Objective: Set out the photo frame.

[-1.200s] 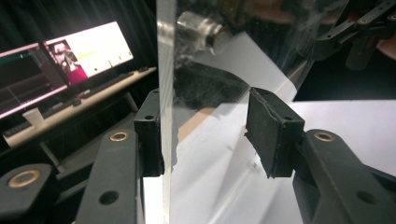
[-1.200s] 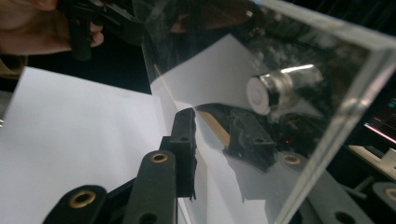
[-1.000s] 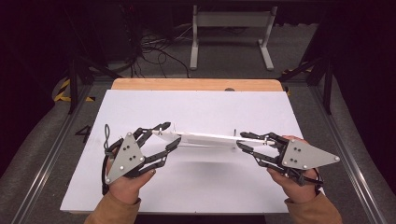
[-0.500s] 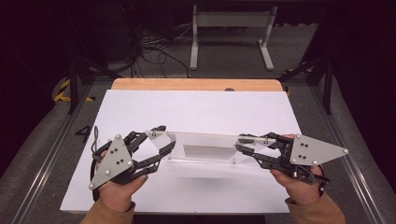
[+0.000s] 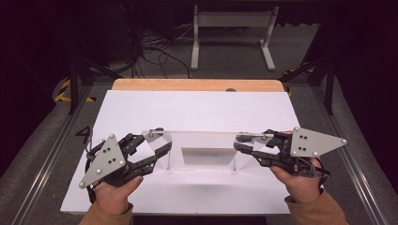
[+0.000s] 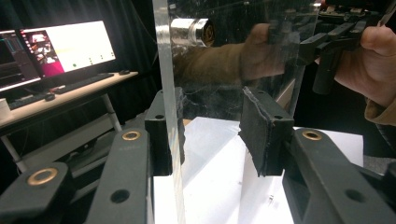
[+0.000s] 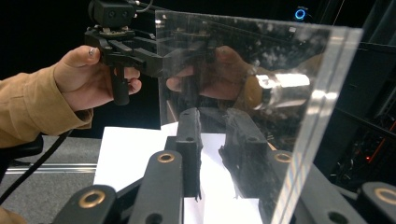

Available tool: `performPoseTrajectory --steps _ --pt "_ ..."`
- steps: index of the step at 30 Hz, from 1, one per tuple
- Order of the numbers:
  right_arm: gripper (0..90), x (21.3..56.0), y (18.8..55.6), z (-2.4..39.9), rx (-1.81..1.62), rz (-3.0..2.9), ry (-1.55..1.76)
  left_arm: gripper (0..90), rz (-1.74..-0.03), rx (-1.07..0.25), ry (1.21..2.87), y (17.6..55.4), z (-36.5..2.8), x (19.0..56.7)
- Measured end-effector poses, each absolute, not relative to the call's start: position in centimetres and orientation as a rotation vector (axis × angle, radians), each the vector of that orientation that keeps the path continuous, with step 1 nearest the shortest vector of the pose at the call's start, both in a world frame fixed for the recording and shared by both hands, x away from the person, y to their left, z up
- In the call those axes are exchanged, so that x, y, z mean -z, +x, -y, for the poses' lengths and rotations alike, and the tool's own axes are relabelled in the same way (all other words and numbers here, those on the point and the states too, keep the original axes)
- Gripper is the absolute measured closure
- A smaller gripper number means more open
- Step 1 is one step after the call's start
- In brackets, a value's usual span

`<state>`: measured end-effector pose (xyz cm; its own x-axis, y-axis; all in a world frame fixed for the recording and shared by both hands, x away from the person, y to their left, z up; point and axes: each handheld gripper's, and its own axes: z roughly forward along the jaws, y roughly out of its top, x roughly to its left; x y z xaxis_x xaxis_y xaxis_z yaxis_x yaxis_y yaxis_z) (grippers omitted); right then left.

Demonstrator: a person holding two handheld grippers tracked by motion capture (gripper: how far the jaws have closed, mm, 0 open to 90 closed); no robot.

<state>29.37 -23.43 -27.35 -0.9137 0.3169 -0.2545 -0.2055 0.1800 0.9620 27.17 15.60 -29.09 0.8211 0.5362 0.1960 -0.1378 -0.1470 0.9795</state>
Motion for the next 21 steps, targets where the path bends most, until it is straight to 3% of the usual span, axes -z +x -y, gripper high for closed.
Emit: performPoseTrajectory --steps 16,21 --pt "61.7 27.7 31.4 23.1 -1.791 -1.99 0.243 55.6 -0.364 -0.569 1.568 30.1 -15.7 29.7" --pt "58.3 27.8 31.8 23.0 -1.761 -1.96 0.278 48.2 -0.396 -0.568 1.585 31.0 -15.3 30.2"
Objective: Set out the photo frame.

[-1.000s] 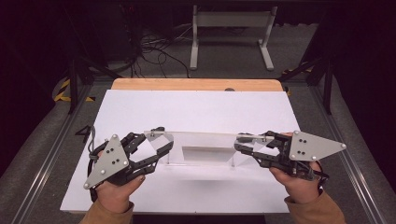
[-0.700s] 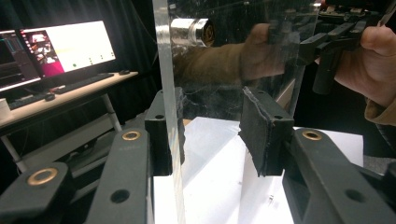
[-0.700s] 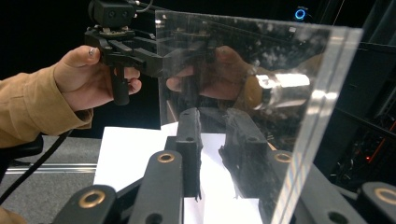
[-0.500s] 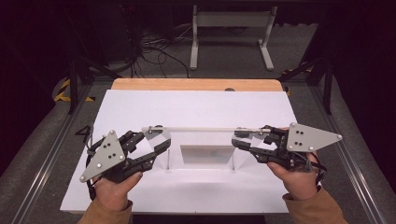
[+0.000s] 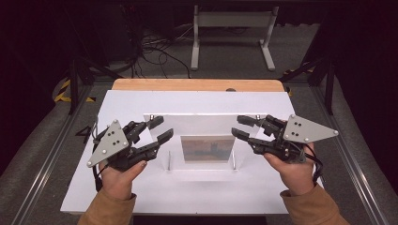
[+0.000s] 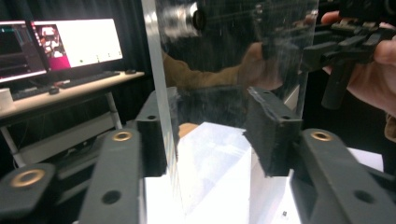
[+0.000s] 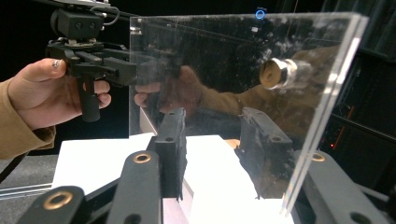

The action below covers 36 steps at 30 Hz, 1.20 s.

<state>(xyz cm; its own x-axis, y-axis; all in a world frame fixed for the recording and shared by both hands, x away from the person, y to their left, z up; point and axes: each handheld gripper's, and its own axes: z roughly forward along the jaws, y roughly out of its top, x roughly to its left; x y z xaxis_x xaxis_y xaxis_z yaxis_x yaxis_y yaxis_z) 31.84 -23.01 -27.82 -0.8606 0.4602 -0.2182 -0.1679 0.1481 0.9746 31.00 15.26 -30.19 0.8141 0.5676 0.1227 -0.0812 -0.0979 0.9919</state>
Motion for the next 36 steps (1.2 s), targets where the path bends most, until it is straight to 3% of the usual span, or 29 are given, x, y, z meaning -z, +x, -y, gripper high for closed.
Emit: performPoseTrajectory --steps 14,17,28,36 --pt "48.8 29.0 33.7 22.6 -1.709 -1.962 0.387 40.0 -0.497 -0.515 1.597 33.2 -15.6 32.3" --pt "42.9 29.2 34.2 22.7 -1.706 -1.947 0.424 37.5 -0.517 -0.504 1.599 33.2 -15.8 32.7" --pt "38.3 29.7 34.9 22.9 -1.671 -1.955 0.5 32.8 -0.559 -0.485 1.594 33.1 -16.8 33.5" --pt "26.1 29.5 34.6 23.6 -1.607 -1.942 0.55 29.2 -0.596 -0.495 1.614 32.7 -18.0 33.7"
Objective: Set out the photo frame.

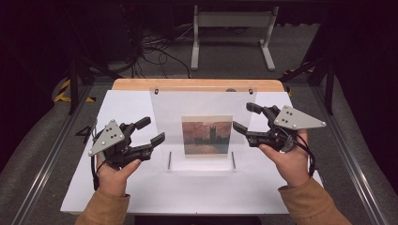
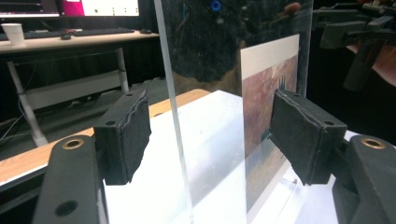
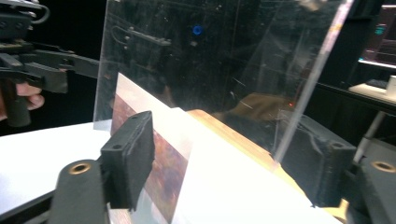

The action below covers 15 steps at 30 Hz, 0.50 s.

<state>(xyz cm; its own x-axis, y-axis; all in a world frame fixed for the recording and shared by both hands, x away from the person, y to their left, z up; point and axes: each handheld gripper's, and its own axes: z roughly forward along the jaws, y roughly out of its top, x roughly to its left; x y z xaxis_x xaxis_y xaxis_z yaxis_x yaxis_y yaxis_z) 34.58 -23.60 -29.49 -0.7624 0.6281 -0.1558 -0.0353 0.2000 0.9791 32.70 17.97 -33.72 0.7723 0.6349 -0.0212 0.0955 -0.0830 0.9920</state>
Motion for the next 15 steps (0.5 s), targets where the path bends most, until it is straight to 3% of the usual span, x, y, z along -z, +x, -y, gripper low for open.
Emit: performPoseTrajectory --steps 15 --pt "21.9 29.5 32.2 27.8 -1.503 -1.971 0.638 26.1 -0.705 -0.56 1.758 30.8 -21.6 35.1"
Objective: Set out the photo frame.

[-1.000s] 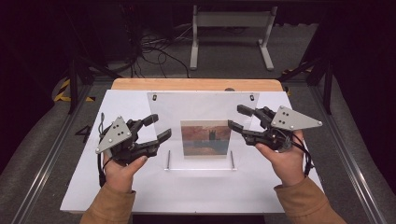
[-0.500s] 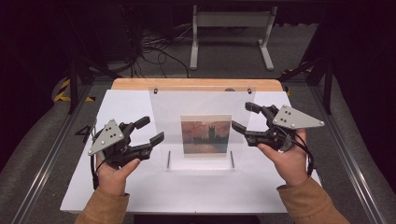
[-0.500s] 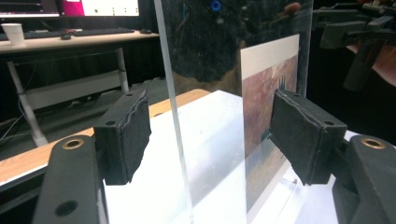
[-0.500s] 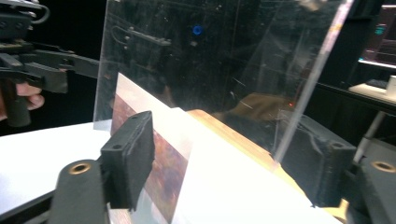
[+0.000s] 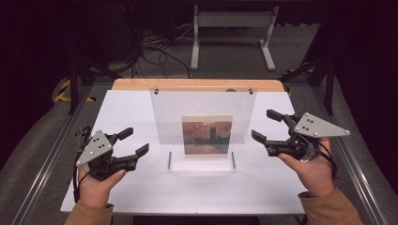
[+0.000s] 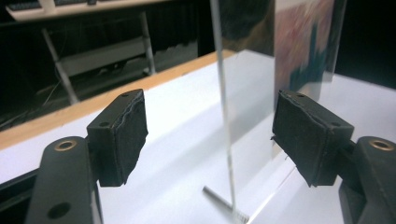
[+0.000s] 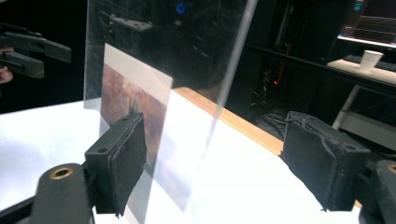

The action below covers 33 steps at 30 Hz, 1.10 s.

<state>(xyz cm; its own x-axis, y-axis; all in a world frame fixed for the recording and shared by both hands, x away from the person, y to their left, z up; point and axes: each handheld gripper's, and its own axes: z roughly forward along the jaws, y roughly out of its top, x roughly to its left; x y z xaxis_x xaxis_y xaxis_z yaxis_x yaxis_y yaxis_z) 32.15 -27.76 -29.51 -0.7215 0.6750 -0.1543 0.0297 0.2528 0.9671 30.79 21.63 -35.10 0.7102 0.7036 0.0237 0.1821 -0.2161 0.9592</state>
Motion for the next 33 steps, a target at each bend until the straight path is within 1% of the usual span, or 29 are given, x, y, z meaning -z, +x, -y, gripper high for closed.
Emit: performPoseTrajectory --steps 7,10,16,19,25,28,33 --pt "19.5 30.3 31.3 30.4 -1.475 -1.966 0.71 21.3 -0.753 -0.535 1.761 30.7 -23.6 36.4" --pt "19.2 31.0 31.0 31.2 -1.469 -1.968 0.733 16.5 -0.757 -0.499 1.729 30.9 -24.2 37.2" --pt "18.1 32.1 30.7 32.4 -1.459 -1.965 0.782 16.0 -0.745 -0.498 1.73 31.3 -24.8 38.5" --pt "17.7 33.0 30.6 33.0 -1.453 -1.97 0.813 16.4 -0.75 -0.496 1.761 31.5 -24.9 39.3" --pt "17.6 35.7 30.8 34.0 -1.459 -1.981 0.874 15.3 -0.756 -0.47 1.786 31.6 -25.3 40.7" --pt "17.6 36.9 30.8 34.4 -1.446 -1.995 0.884 15.2 -0.732 -0.465 1.787 31.4 -25.4 41.2" --pt "17.5 39.3 31.1 34.7 -1.448 -2.026 0.91 15.3 -0.726 -0.421 1.78 31.3 -25.4 42.3"
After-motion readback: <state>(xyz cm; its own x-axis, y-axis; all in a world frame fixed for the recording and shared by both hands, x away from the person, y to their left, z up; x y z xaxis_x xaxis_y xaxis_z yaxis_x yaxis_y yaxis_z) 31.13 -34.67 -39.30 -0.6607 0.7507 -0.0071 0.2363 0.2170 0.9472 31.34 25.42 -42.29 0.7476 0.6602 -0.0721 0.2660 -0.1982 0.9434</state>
